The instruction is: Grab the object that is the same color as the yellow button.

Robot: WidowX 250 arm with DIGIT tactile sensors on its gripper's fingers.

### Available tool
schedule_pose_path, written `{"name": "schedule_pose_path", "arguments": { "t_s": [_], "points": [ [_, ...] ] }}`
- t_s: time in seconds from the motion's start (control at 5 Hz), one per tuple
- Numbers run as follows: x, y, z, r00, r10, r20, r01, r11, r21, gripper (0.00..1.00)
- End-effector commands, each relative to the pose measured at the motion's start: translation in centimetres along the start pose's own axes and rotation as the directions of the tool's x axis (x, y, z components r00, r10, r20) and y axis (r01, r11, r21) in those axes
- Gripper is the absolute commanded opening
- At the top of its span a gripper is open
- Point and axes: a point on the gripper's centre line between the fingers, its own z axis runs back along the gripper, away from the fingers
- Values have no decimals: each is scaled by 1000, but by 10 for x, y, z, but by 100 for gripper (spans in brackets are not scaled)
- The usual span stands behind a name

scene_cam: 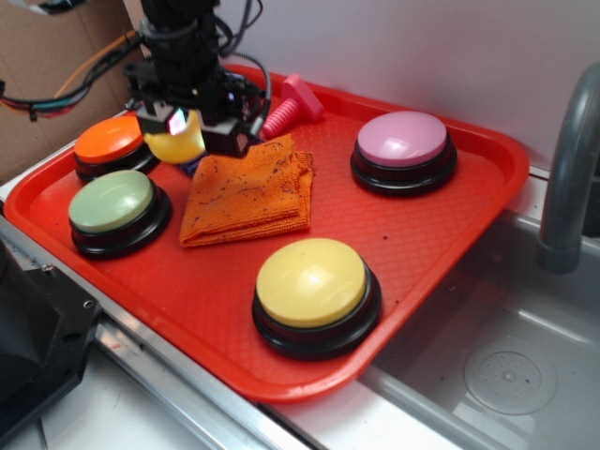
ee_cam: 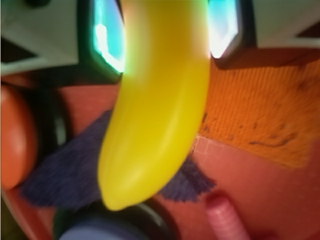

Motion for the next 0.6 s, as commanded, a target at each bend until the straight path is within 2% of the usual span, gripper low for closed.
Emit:
{"name": "schedule_pose_path", "arguments": {
  "t_s": [0.0,0.2,0.4],
  "points": [
    [-13,-12,61,976,-212,41,216,970,-114,0],
    [-35,-20,81,959,-282,37,285,950,-131,0],
    [-46,-24,87,958,-287,19,287,950,-118,0]
  ]
}}
